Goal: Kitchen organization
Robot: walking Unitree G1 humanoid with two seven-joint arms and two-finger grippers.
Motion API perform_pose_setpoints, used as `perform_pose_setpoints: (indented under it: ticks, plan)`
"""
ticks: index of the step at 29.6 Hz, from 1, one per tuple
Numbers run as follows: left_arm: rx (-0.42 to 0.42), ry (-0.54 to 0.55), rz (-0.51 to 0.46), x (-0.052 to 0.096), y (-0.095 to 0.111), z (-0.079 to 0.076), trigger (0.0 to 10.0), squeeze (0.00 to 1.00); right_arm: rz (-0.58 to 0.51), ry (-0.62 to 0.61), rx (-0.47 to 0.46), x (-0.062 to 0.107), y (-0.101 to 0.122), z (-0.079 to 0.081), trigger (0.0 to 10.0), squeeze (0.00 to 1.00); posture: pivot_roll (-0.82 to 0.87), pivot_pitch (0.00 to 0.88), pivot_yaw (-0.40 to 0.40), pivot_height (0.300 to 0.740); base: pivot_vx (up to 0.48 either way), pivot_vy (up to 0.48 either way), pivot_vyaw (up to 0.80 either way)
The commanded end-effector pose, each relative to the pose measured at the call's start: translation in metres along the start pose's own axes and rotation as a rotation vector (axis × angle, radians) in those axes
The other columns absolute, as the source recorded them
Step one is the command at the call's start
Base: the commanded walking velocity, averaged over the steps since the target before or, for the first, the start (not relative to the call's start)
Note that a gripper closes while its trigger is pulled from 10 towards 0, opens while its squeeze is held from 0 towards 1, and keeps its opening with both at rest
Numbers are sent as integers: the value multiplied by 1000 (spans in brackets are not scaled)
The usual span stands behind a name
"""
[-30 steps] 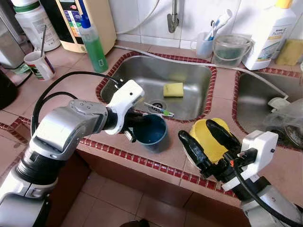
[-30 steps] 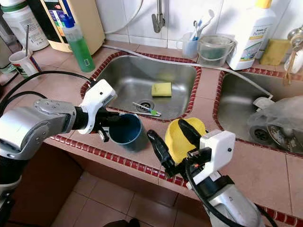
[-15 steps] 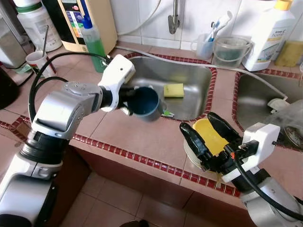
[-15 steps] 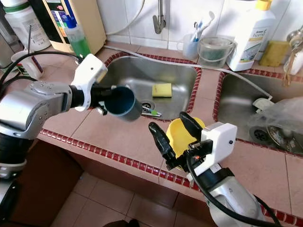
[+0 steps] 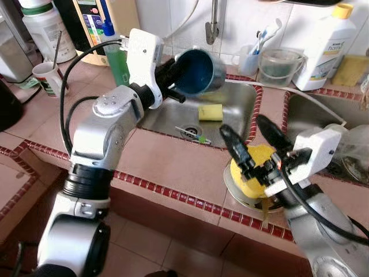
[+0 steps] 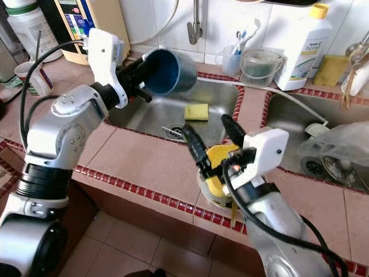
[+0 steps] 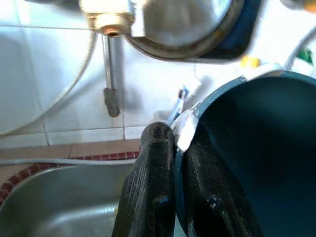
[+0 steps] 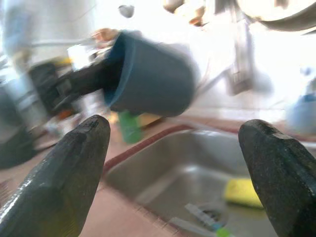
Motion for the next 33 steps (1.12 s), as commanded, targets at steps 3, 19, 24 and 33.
perform_pose_setpoints:
  ticks: [3, 19, 24, 33]
  plan:
    - [-21, 78, -68, 13, -2, -1, 10000, 0, -31, -79, 43, -8, -1, -8, 10000, 0, 3, 77, 52, 740, 0, 0, 0]
    - [-52, 303, -212, 69, -19, 1, 10000, 0, -159, -161, 225, -7, 1, -17, 10000, 0, 26, 64, 24, 740, 0, 0, 0]
    - [-49, 326, -249, 79, -22, 11, 10000, 0, -142, -140, 268, -1, -8, -19, 10000, 0, 33, 53, 24, 740, 0, 0, 0]
    - [-85, 288, -217, 87, -39, 4, 10000, 0, -135, -172, 286, 8, -15, -27, 10000, 0, 24, 37, 36, 740, 0, 0, 0]
Point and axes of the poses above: a point about 5 cm out from each wrist's last joint towards the gripper, its own x axis pointing back from the gripper into the wrist, its own y axis along the axis of the wrist's last joint, z = x × y, the point moved 3 cm from there along -x, pointing out of the wrist towards the gripper, and after that the axes turned 8 degrees about -x, right-handed, at the moved point
